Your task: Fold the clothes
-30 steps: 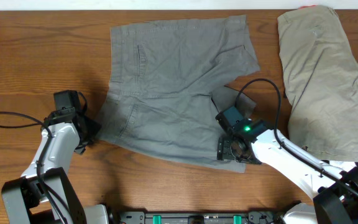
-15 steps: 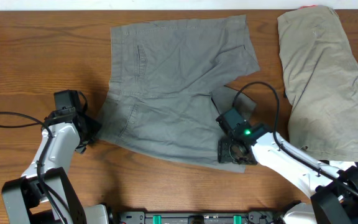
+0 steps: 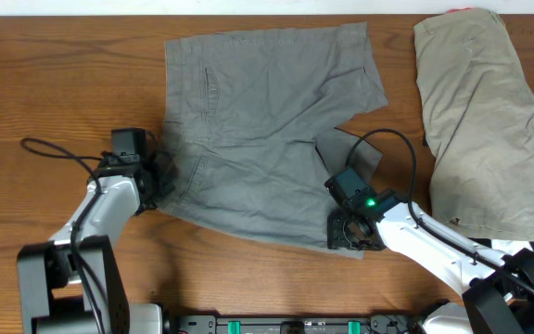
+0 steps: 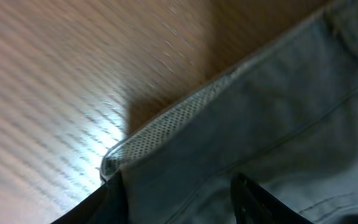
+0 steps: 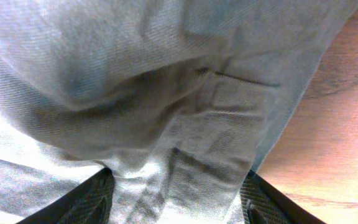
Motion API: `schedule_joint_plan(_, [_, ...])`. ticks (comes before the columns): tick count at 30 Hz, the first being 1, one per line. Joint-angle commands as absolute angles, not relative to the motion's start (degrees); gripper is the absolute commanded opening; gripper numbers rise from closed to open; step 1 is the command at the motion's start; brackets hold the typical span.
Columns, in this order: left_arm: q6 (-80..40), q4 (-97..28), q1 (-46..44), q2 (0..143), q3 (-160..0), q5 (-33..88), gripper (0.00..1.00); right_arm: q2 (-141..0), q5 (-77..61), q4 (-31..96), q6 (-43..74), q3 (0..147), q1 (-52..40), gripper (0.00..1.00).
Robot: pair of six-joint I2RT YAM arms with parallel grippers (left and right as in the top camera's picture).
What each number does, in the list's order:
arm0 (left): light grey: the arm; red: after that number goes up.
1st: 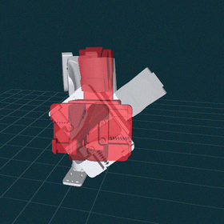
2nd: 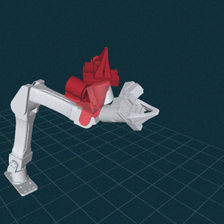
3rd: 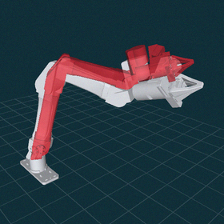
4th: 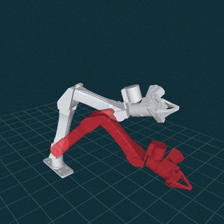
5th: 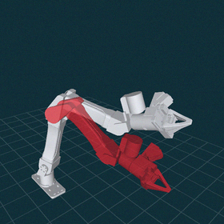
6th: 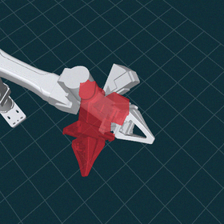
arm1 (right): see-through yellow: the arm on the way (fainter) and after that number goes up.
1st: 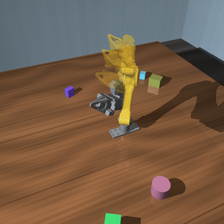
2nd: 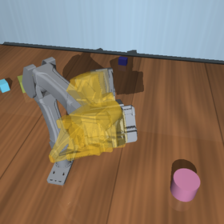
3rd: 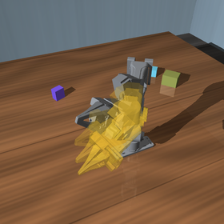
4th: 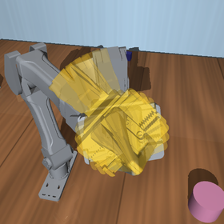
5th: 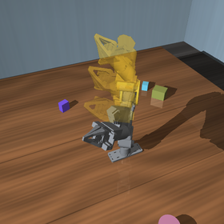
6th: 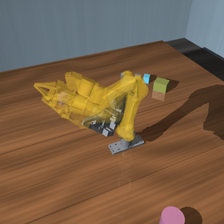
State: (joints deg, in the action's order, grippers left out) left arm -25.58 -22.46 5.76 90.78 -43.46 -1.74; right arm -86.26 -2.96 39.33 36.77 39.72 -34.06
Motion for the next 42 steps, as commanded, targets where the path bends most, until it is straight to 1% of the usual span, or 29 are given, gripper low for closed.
schedule_joint_plan(1, [-18.9, -22.6, 5.4, 93.6, -42.9, -2.0, 0.54, -87.2, -5.4, 39.0, 36.1, 37.9, -34.5, 0.63])
schedule_joint_plan(5, [-17.5, -21.9, 5.4, 96.6, -42.9, -2.0, 0.54, -87.2, -5.4, 39.0, 36.0, 37.8, -34.5, 0.63])
schedule_joint_plan(6, [-17.5, -21.5, 5.4, 97.4, -42.9, -2.0, 0.53, -87.2, -5.4, 39.0, 35.8, 37.8, -34.5, 0.63])
schedule_joint_plan(7, [-17.3, -20.9, 5.4, 98.4, -42.9, -2.0, 0.47, -87.2, -5.4, 39.0, 35.7, 37.8, -34.5, 0.63])
schedule_joint_plan(8, [-16.7, -20.4, 5.4, 99.3, -42.9, -2.0, 0.39, -87.2, -5.4, 39.0, 35.7, 37.8, -34.5, 0.62])
schedule_joint_plan(9, [-15.8, -20.0, 5.4, 100.3, -42.9, -2.0, 0.26, -87.2, -5.4, 39.0, 35.7, 37.8, -34.5, 0.59])
schedule_joint_plan(10, [-15.1, -20.0, 5.4, 101.1, -42.9, -2.0, 0.12, -87.2, -5.4, 39.0, 35.7, 37.8, -34.5, 0.51])
schedule_joint_plan(11, [-14.7, -20.1, 5.4, 101.8, -42.9, -2.0, 0.06, -87.2, -5.4, 39.2, 35.7, 37.8, -34.5, 0.41])
schedule_joint_plan(14, [-14.9, -21.8, 5.4, 101.8, -43.1, -1.9, 0.06, -87.2, -5.8, 39.4, 35.7, 37.8, -34.0, 0.18])
schedule_joint_plan(16, [-15.1, -25.1, 5.4, 100.6, -44.3, -2.0, 0.06, -87.1, -6.9, 39.5, 35.7, 37.9, -32.9, 0.04])
schedule_joint_plan(17, [-15.1, -26.8, 5.4, 99.8, -44.9, -2.0, 0.06, -87.1, -7.5, 39.6, 35.7, 37.9, -32.2, 0.01])
schedule_joint_plan(20, [-15.9, -31.8, 5.4, 96.2, -46.4, -1.9, 0.06, -86.8, -9.6, 40.1, 35.1, 38.2, -29.2, 0.01])
schedule_joint_plan(25, [-20.2, -38.0, 5.4, 88.9, -46.5, -1.9, 0.06, -86.6, -13.6, 40.5, 30.2, 39.9, -23.2, 0.01])
schedule_joint_plan(28, [-22.9, -41.3, 5.4, 85.4, -46.5, -1.9, 0.06, -86.5, -13.1, 41.2, 25.4, 42.3, -19.0, 0.01])
schedule_joint_plan(36, [-24.8, -43.8, 5.4, 83.8, -46.5, -1.9, 0.06, -86.5, -8.8, 45.9, 14.7, 50.4, -9.3, 0.01])
schedule_joint_plan(42, [-24.8, -44.9, 5.4, 81.4, -46.5, 2.6, 0.06, -86.3, -8.3, 53.8, 11.0, 58.9, -6.6, 0.01])
